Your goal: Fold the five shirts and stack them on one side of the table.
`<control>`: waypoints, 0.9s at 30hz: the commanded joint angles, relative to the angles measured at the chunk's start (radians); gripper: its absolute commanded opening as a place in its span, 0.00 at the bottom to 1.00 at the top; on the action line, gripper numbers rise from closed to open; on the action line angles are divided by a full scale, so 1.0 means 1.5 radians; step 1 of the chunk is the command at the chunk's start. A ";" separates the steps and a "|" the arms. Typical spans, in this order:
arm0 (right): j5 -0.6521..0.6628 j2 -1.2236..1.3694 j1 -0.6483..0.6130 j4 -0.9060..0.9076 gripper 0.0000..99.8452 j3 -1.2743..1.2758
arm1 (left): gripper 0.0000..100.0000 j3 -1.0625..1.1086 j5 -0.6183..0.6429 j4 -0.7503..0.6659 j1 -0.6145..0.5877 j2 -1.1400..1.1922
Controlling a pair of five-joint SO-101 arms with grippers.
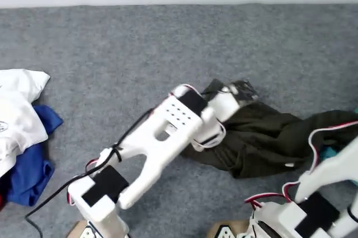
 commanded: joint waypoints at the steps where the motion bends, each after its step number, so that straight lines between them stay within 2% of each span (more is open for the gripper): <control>1: 0.006 -0.034 0.039 0.025 0.24 -0.007 | 0.20 -0.024 -0.007 -0.038 0.032 0.000; 8: 0.006 -0.039 0.084 0.025 0.24 -0.007 | 0.20 -0.086 -0.007 -0.052 0.083 0.104; 17: 0.005 -0.035 0.149 0.025 0.24 -0.004 | 0.20 -0.260 -0.007 -0.051 0.091 0.216; 27: 0.005 -0.037 0.151 0.025 0.24 -0.004 | 0.20 -0.350 -0.007 -0.029 0.134 0.271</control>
